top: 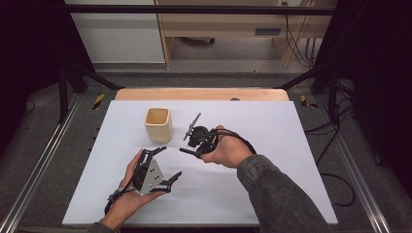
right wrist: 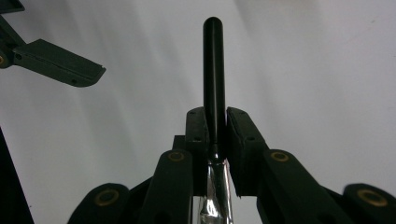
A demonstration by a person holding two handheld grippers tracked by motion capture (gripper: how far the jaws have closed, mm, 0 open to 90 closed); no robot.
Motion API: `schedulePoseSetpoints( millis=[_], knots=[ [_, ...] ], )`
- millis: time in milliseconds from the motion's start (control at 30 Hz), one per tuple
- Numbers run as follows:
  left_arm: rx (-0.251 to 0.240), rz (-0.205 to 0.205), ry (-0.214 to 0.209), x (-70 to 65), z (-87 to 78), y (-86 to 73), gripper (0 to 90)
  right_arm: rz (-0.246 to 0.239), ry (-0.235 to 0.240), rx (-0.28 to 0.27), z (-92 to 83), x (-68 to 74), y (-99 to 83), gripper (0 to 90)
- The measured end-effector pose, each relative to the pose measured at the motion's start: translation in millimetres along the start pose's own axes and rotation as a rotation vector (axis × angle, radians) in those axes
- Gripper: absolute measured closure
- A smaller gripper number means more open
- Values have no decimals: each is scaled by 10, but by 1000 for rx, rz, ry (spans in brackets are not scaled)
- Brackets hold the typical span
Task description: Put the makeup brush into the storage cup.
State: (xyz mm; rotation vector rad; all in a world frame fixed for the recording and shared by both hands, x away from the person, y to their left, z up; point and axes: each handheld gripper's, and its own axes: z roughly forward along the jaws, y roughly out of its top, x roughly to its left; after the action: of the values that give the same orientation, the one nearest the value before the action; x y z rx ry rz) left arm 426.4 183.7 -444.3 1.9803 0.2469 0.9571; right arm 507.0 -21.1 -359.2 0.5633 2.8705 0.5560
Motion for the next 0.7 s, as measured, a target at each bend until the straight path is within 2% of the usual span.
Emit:
schedulePoseSetpoints(
  millis=[100, 233, 300, 367, 433, 700],
  knots=[
    [13, 25, 1, -30, -11, -5, 144, 0, 6, 5, 24, 26, 22, 795],
    [39, 92, 23, -95, -7, 27, 196, -19, 17, 3, 48, 82, 69, 795],
    [48, 89, 33, -117, -10, 44, 226, -30, 17, 6, 59, 119, 94, 795],
    [51, 113, 55, -136, -16, 63, 257, -43, 21, 11, 70, 151, 112, 795],
    [41, 114, 60, -142, -18, 74, 282, -49, 26, 14, 80, 183, 128, 795],
    [73, 172, 53, -186, 12, 48, 346, -62, 40, 16, 79, 249, 182, 795]
  ],
)
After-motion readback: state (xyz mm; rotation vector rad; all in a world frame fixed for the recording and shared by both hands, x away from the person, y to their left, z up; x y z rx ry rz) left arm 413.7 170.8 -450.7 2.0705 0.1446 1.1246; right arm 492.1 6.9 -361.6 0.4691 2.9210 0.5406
